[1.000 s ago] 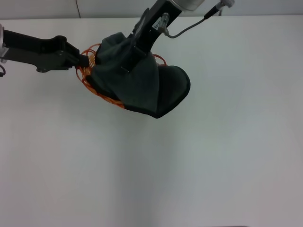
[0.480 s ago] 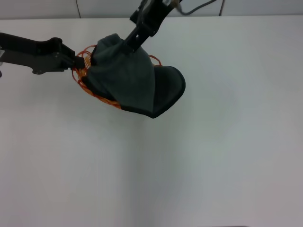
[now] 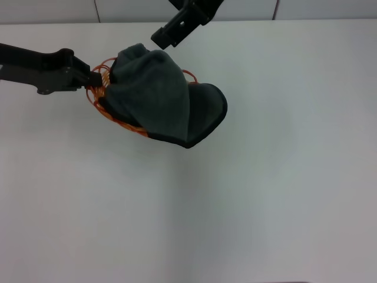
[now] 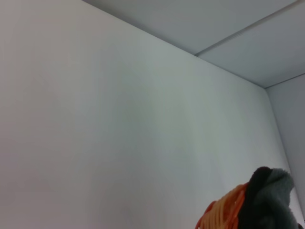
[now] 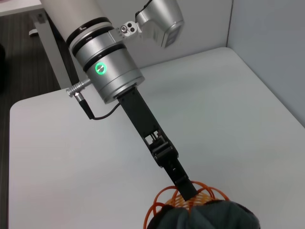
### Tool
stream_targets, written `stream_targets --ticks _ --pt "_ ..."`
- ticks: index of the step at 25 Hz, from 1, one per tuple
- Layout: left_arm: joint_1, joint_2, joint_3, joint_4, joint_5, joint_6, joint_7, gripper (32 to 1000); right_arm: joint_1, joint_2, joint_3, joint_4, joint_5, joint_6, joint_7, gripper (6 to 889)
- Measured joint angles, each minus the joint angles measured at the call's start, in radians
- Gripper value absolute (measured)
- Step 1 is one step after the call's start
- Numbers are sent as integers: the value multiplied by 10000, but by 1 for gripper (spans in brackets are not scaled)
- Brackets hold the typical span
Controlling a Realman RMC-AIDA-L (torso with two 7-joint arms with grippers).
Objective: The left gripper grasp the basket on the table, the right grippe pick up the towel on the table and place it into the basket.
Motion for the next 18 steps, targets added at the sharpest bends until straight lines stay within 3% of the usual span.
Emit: stream_targets --ticks 18 --pt "3 2 0 0 -1 5 -7 99 -130 2 51 -301 20 -437 184 870"
